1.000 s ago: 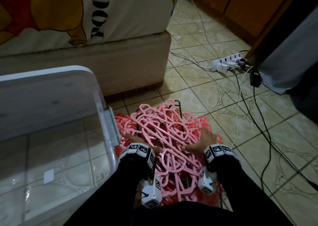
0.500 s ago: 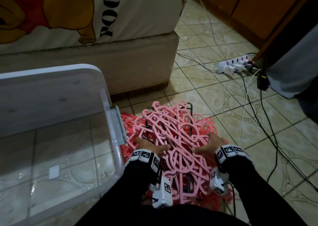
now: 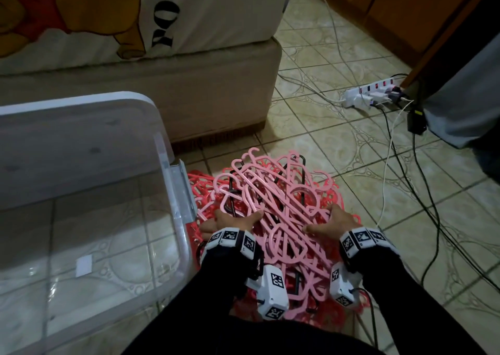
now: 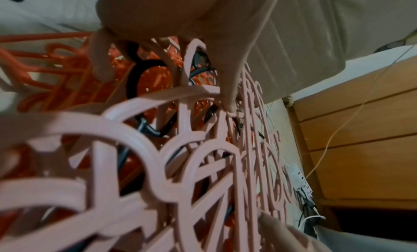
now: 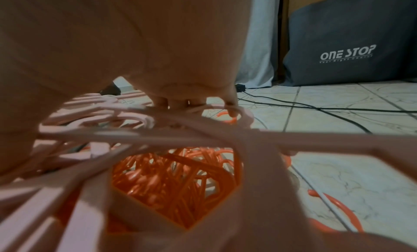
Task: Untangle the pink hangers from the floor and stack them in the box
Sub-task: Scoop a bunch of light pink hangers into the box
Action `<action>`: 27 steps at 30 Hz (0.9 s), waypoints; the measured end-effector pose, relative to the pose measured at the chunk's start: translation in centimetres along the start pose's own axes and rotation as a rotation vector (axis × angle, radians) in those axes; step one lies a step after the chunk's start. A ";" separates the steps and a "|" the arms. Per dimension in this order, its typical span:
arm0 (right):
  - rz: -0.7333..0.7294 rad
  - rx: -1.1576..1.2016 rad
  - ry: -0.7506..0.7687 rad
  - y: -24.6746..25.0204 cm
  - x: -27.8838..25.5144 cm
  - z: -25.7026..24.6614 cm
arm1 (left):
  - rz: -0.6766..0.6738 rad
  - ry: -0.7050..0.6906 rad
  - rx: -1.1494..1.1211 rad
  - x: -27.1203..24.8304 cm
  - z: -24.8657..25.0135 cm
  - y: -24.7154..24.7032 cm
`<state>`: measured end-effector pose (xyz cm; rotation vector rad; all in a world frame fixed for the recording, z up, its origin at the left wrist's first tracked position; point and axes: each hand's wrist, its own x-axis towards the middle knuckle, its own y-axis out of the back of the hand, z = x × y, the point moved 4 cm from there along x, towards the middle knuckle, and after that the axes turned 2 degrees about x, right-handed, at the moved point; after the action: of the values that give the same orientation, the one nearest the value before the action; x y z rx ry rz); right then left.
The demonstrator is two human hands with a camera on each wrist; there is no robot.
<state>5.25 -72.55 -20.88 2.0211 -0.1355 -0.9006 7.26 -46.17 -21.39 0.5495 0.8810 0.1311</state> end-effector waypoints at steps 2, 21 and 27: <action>-0.003 0.013 -0.003 -0.1 0.1 0.1 | 0.000 -0.005 -0.065 0.6 -0.4 -0.3; 0.057 -0.090 0.120 -0.5 -0.1 -1.7 | 0.006 -0.121 -0.201 0.2 0.2 0.9; 0.036 -0.185 0.161 0.0 -0.6 -1.7 | 0.041 -0.131 -0.226 -0.9 0.3 1.0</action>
<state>5.90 -71.15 -20.02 1.9027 0.0010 -0.6983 6.98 -45.76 -20.15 0.3607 0.7170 0.2267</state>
